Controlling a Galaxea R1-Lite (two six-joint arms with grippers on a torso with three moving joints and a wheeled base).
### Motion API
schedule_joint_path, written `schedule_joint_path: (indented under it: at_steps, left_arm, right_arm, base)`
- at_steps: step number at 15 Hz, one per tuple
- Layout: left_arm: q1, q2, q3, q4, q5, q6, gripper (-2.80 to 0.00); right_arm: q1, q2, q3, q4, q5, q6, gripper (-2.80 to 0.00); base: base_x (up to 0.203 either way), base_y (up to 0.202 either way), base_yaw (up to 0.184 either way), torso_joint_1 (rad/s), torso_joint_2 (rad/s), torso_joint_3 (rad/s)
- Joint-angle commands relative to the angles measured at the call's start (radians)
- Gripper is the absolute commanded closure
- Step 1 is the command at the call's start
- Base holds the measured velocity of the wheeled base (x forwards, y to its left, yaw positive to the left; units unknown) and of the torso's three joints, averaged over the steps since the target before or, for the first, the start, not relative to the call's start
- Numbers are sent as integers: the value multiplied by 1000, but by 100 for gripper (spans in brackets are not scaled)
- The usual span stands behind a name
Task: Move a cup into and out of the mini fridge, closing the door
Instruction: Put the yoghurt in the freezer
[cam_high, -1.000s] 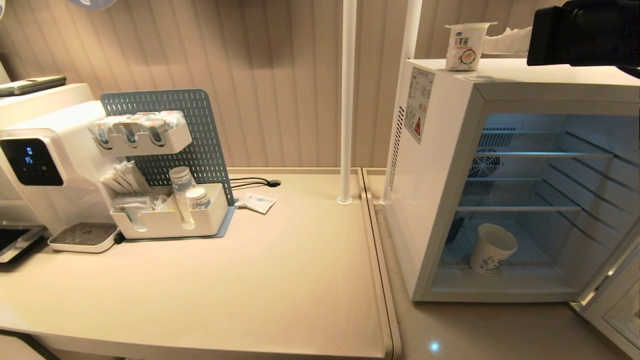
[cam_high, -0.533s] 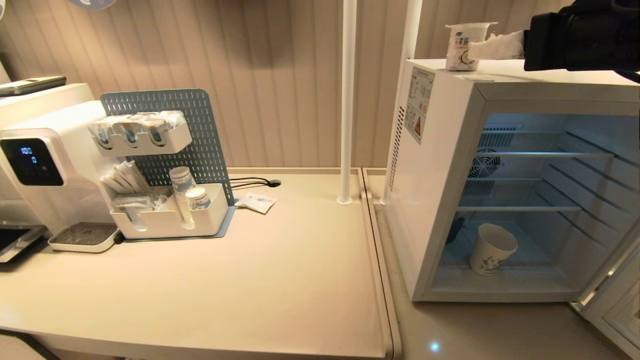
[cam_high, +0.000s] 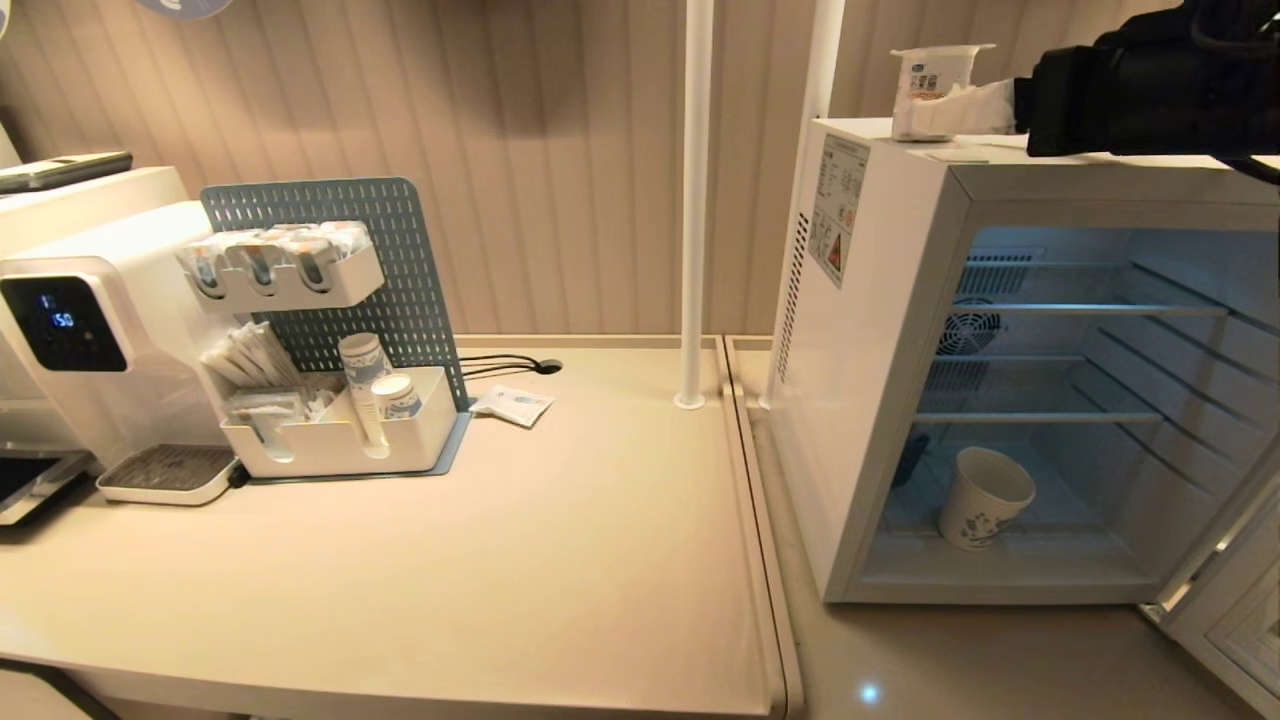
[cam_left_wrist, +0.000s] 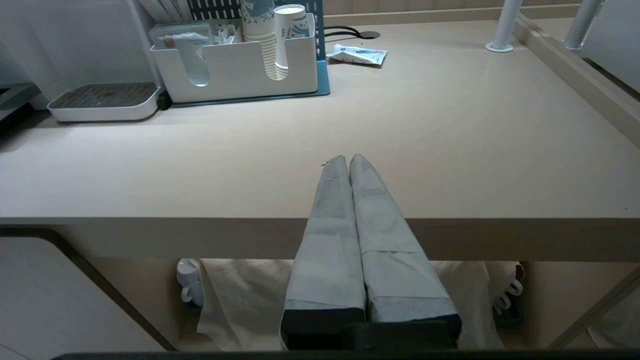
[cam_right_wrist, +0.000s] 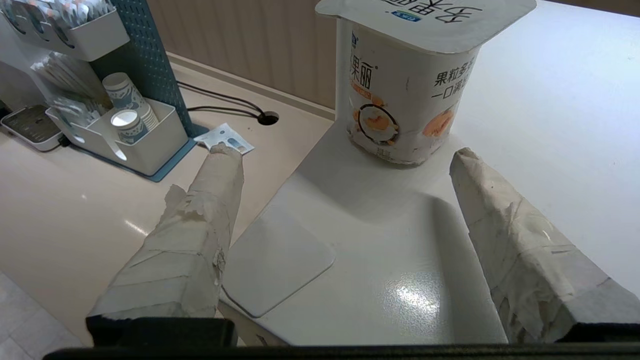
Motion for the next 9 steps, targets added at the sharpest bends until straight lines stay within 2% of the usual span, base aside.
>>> schedule_joint_path:
  at_steps: [1, 3, 5, 9]
  left_arm:
    - [0, 0, 0, 0, 0, 1, 0]
    - [0, 0, 0, 0, 0, 1, 0]
    - [0, 0, 0, 0, 0, 1, 0]
    - [0, 0, 0, 0, 0, 1, 0]
  right_arm:
    - [1, 14, 3, -5, 1, -1, -280]
    - [-3, 35, 0, -46, 3, -2, -280]
    - [-27, 69, -1, -127, -45, 0, -280]
    - [-75, 103, -11, -150, -65, -36, -280]
  base:
    - [0, 0, 0, 0, 0, 0]
    - [0, 0, 0, 0, 0, 0]
    - [0, 0, 0, 0, 0, 0]
    - [0, 0, 0, 0, 0, 0]
